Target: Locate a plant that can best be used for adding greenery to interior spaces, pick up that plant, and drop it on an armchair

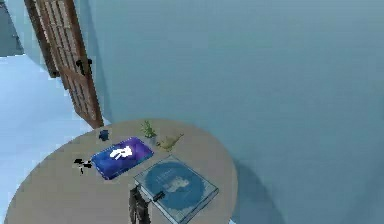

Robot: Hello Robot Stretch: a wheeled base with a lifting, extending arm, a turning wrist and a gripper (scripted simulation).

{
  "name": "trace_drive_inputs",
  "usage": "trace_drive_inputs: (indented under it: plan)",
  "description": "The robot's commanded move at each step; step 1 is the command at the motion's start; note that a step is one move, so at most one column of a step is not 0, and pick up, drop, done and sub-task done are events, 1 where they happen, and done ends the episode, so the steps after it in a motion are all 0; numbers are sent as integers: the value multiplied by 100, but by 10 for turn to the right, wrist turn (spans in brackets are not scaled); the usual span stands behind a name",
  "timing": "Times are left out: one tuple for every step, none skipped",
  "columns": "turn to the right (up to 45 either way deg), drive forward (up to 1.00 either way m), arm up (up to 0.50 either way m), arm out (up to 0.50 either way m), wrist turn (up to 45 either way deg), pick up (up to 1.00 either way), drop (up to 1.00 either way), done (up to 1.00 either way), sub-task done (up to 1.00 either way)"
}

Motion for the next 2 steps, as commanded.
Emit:
trace_drive_inputs:
  plan:
    - [-450, 0, 0, 0, 0, 0, 0, 0, 0]
    - [-450, 0, 0, 0, 0, 0, 0, 0, 0]
